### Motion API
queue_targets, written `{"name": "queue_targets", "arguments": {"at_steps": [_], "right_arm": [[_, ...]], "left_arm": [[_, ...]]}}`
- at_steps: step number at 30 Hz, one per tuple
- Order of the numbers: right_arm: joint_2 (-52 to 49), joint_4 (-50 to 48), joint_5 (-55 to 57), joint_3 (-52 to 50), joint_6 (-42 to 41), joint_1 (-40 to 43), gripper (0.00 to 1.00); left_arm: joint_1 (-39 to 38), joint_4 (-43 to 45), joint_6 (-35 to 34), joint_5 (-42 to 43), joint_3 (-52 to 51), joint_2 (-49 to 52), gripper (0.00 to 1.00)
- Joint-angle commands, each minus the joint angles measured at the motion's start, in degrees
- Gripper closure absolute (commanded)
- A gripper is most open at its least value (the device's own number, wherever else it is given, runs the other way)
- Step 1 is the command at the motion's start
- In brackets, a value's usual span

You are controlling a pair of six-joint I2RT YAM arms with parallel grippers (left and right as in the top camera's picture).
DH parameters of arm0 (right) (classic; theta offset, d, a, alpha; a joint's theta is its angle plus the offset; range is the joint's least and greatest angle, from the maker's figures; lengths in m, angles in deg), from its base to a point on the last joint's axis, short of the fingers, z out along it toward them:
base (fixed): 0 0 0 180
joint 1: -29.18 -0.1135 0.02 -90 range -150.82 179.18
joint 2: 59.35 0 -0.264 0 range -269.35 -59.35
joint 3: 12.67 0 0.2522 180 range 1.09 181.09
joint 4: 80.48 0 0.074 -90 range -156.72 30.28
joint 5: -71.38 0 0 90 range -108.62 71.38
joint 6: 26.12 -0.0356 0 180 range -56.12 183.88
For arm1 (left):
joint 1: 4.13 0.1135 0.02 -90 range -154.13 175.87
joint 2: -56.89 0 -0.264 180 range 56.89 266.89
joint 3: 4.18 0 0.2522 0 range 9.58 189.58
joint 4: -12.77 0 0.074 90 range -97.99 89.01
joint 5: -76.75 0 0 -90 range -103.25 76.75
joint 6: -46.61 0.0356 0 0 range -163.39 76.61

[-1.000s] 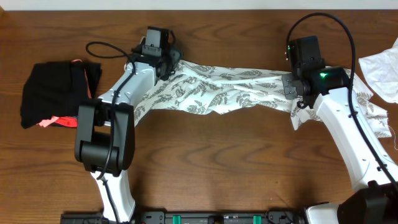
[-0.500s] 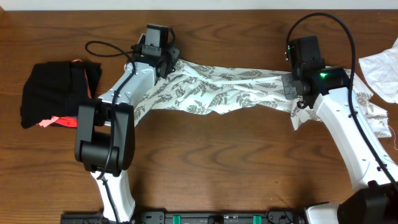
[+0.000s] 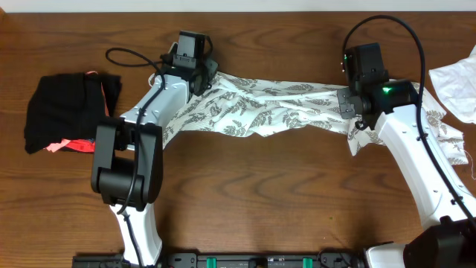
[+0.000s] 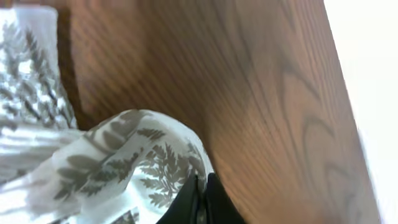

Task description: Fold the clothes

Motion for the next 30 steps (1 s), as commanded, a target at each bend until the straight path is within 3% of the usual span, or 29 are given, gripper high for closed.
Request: {"name": "queue_targets", "arguments": {"at_steps": [1,9,16,23,26,30], "right_arm": [[0.17,-0.02,0.26,0.07,-3.87,0.39,0.99],[5.42,-3.21,2.80,0.09,-7.80,4.87,0.99],[9.62,-3.61,1.16,0.09,-6.23,7.28,0.99],[9.68,-3.06,-1.33,0.09,-6.08,7.28,0.99],[9.68,-3.02,-1.33,0.09,-6.05,7.28,0.99],[9.68,-2.40,-1.31,0.09,-6.05,7.28,0.99]], "left_arm": [[-0.07,-1.11,14.01,-0.96,0.79,-1.22,0.94],[-0.07,-7.58,31.98,-11.04,0.79,-15.76,0.94],[-0.07,-8.50,34.40,-11.89,0.79,-26.08,0.94],[-0.11,-18.12,34.16,-10.80,0.76,-25.64,0.93],[-0.13,-19.50,44.33,-10.80,0.76,-22.91,0.59],[-0.07,-23.80,64.39,-10.80,0.76,-18.16,0.33]]}}
